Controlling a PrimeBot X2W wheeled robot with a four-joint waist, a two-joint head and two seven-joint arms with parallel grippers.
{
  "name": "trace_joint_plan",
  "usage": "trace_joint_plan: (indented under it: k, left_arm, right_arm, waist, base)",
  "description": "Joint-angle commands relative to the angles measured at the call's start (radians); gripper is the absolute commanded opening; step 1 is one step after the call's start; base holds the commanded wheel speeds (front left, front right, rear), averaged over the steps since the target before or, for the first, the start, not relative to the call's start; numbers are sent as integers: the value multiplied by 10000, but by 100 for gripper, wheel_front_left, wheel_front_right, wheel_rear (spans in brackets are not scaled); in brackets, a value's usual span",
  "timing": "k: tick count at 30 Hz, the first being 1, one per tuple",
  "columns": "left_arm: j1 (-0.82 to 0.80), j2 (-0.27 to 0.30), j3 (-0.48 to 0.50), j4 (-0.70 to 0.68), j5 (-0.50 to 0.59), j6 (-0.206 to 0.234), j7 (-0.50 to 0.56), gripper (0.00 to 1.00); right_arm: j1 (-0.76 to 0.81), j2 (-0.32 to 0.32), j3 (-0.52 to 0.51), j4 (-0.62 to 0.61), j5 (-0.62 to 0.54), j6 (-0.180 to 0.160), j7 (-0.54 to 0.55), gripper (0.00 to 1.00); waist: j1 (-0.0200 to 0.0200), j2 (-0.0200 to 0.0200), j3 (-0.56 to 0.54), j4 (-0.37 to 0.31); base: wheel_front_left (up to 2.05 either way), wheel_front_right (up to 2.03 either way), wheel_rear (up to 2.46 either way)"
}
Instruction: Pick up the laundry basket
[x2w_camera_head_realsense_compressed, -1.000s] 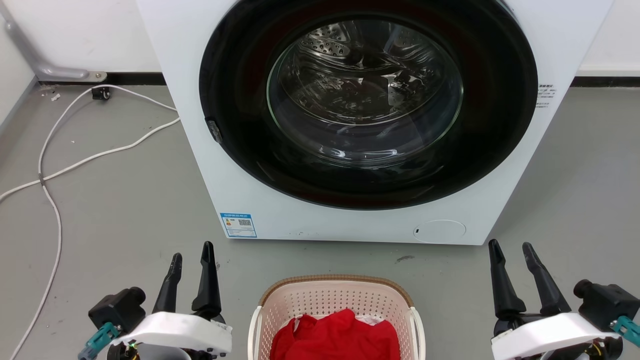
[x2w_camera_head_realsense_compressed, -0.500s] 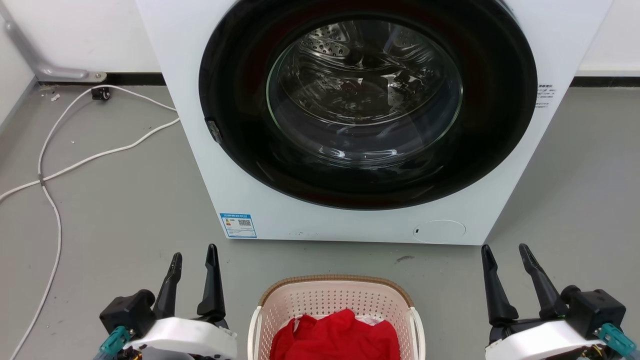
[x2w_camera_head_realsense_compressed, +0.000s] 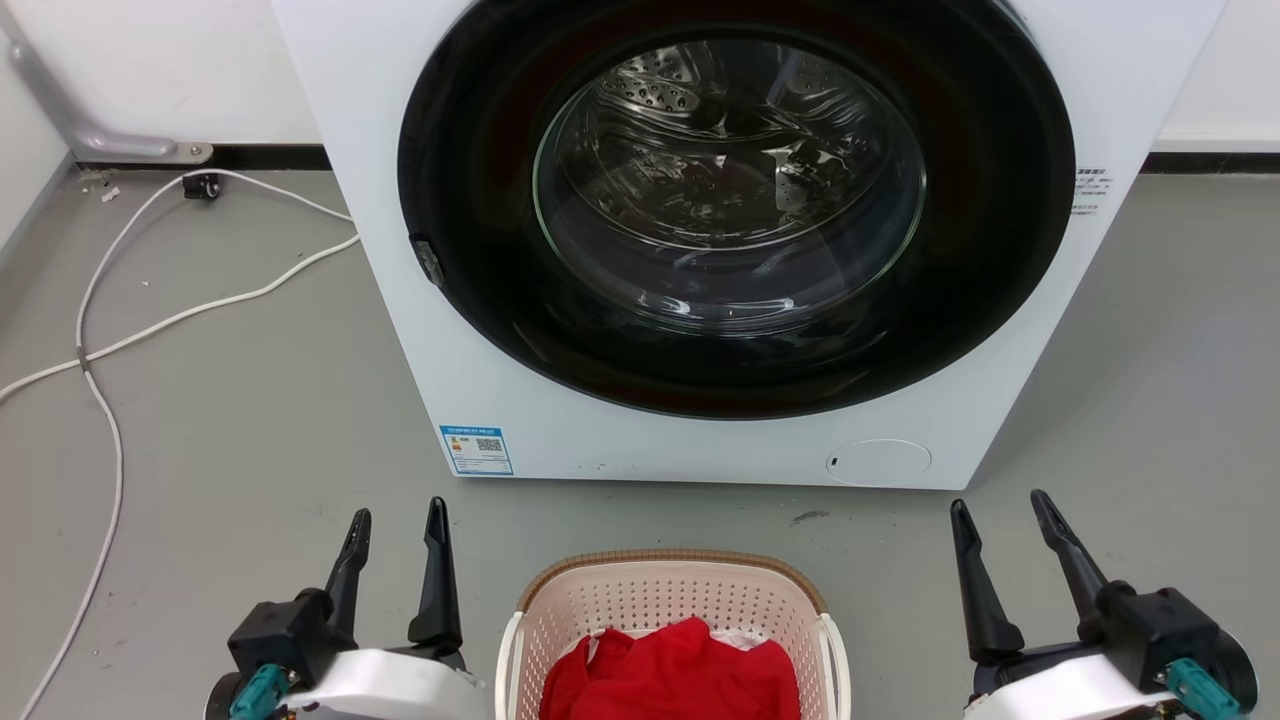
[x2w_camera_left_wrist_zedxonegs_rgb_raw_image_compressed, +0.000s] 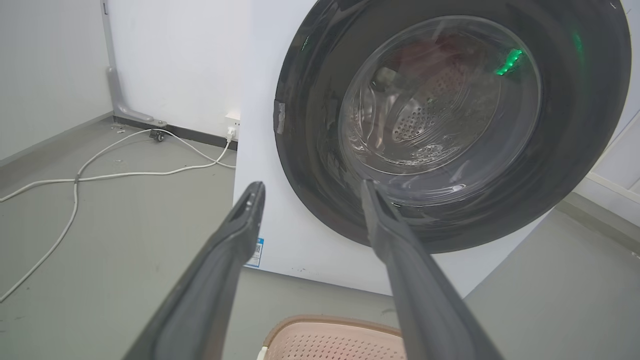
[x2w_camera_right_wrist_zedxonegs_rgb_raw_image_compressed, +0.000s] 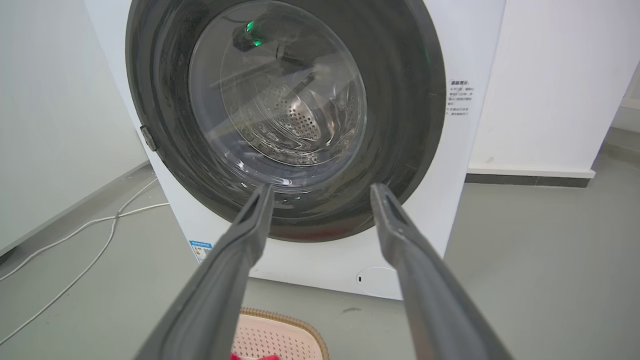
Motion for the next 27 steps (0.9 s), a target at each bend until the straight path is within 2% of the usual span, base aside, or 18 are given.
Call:
trace_joint_plan:
  k: [1, 22, 27]
  left_arm:
    - [27, 18, -8, -59, 181, 24, -88, 100]
    - [249, 18, -87, -99, 1587, 220, -477, 100]
    - [249, 18, -67, -92, 1626, 189, -471, 100]
  right_arm:
    - [118, -29, 31, -29, -243, -3, -82, 100]
    - [316, -28, 50, -89, -1847, -5, -460, 100]
    - [297, -28, 22, -74, -1679, -5, -457, 100]
  waist:
    - [0, 0, 0, -3]
    - [0, 0, 23, -3]
    - [0, 0, 31, -4]
  base:
    - [0, 0, 0]
    - [0, 0, 0]
    - [0, 0, 0]
